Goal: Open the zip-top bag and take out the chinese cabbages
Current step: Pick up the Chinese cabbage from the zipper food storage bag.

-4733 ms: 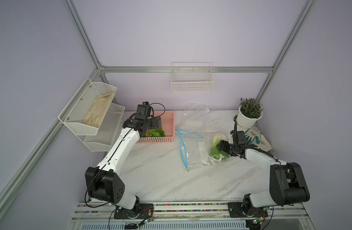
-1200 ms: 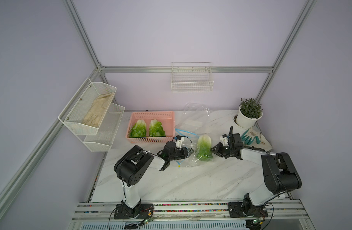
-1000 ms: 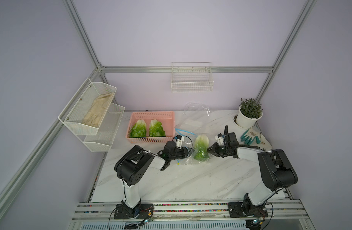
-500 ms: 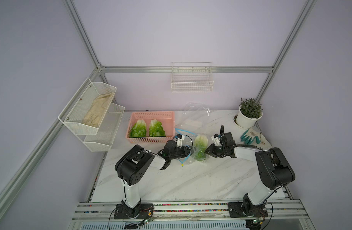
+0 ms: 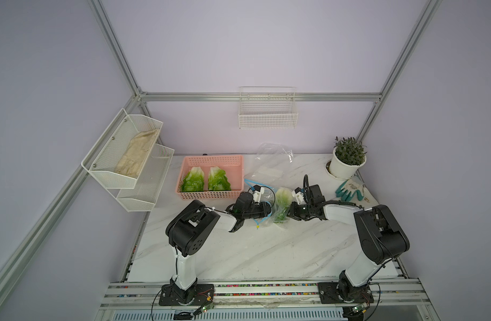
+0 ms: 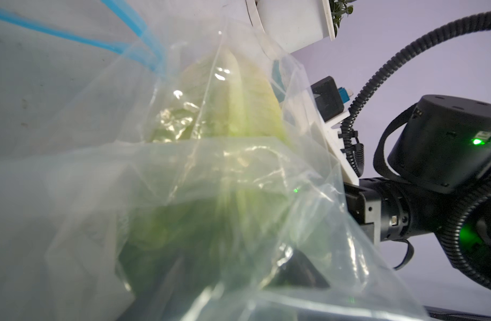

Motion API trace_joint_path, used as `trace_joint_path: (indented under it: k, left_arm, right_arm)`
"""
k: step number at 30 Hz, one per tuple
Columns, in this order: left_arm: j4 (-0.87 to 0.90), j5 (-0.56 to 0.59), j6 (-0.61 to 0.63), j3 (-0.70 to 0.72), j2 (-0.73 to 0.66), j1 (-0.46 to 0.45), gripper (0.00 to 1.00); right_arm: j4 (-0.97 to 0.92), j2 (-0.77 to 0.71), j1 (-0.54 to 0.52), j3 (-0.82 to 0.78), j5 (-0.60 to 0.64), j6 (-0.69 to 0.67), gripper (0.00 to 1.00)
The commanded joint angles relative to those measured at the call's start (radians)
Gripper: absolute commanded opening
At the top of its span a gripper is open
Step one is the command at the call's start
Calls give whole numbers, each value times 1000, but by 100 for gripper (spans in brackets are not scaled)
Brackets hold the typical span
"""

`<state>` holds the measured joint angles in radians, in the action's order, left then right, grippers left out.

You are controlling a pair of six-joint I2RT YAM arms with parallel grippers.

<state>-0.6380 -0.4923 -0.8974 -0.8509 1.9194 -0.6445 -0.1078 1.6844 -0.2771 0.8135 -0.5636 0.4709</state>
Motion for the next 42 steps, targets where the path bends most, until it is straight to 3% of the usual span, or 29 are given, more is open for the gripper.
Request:
trace_joint_path:
  k: [1, 3, 5, 10, 14, 18, 29, 30, 32, 34, 37, 42]
  left_arm:
    - [153, -40, 64, -71, 45, -34, 61]
    - [210, -32, 76, -90, 59, -41, 62]
    - [232, -24, 69, -96, 69, -42, 55]
    - [244, -12, 69, -95, 54, -41, 22]
    - [236, 0, 76, -80, 25, -40, 8]
    - [198, 4, 71, -47, -14, -31, 2]
    - [161, 20, 64, 30, -66, 19, 0]
    - [157, 20, 61, 32, -64, 20, 0]
    - [155, 19, 56, 34, -61, 22, 0]
    - [154, 19, 54, 32, -60, 21, 0]
    - [153, 20, 51, 29, -59, 22, 0]
    - [153, 20, 49, 24, -52, 21, 0]
  right_arm:
    - [39, -51, -27, 8, -56, -8, 22]
    - [71, -61, -27, -1, -75, 15, 23]
    - [92, -72, -27, -7, -77, 26, 23]
    - [80, -99, -20, -23, -36, 35, 20]
    - [80, -125, 9, -55, -5, 57, 12]
    - [80, -147, 43, -80, 3, 77, 0]
    - [79, -246, 154, -150, 82, 131, 0]
    - [79, -261, 163, -160, 88, 140, 8]
    - [76, -292, 174, -179, 83, 162, 42]
    - [53, -308, 181, -197, 67, 186, 63]
    - [56, -360, 182, -244, 4, 255, 72]
    - [187, -373, 162, -333, -112, 400, 73]
